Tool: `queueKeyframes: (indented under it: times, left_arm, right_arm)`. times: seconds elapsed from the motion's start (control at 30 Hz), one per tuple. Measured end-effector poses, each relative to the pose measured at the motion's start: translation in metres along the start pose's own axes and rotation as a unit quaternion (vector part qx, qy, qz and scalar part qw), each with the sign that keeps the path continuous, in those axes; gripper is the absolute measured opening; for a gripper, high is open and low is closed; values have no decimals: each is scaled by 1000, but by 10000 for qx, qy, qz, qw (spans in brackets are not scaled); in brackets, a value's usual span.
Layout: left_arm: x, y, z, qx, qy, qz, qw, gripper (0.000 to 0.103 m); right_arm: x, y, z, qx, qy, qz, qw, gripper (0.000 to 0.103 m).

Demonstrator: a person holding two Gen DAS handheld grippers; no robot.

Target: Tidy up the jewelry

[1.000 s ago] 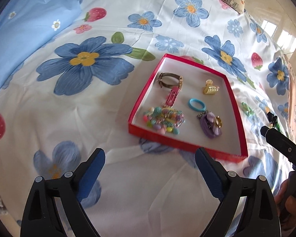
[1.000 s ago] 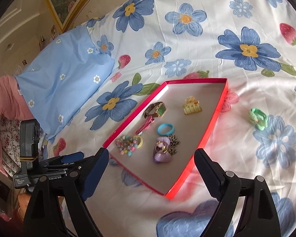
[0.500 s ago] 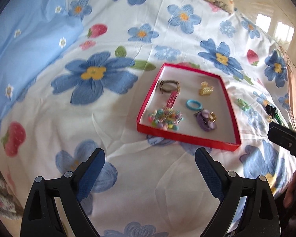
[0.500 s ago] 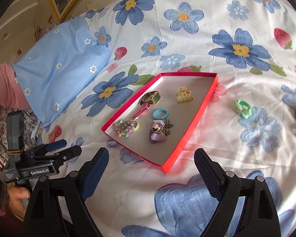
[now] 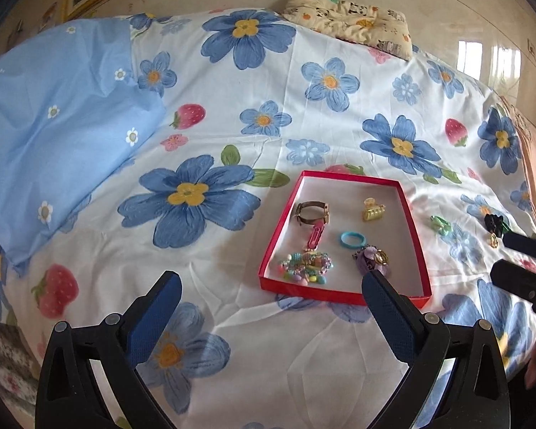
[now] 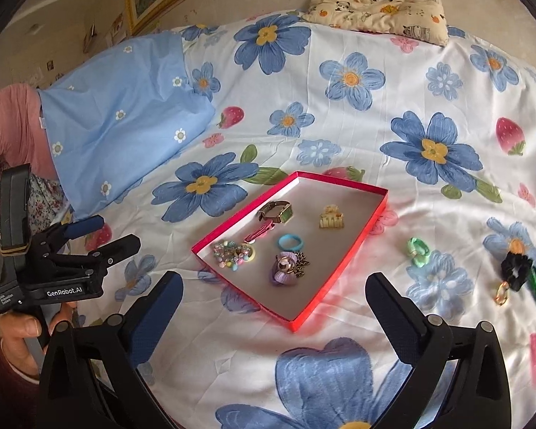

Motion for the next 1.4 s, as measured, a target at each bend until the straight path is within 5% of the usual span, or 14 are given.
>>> queueKeyframes:
  times: [0.33,1.4]
  left_arm:
    - [25,-6,19,-194,261,84,9994,102]
    - [32,-4,1,-261,233,239,9991,102]
  right_arm:
    - [41,-7,31,195,217,73,9995,103]
    - [41,9,22,235,187,-79,9995,103]
Point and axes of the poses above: each gripper's, at about its wrist camera, not at the fingertips, and z roughly the way its jaws point, y to its left, x to its underside, the point moved 4 cm from there along z, roughly the way its jaws point, and after that the axes turned 4 degrees about z, right-handed, at the moved point
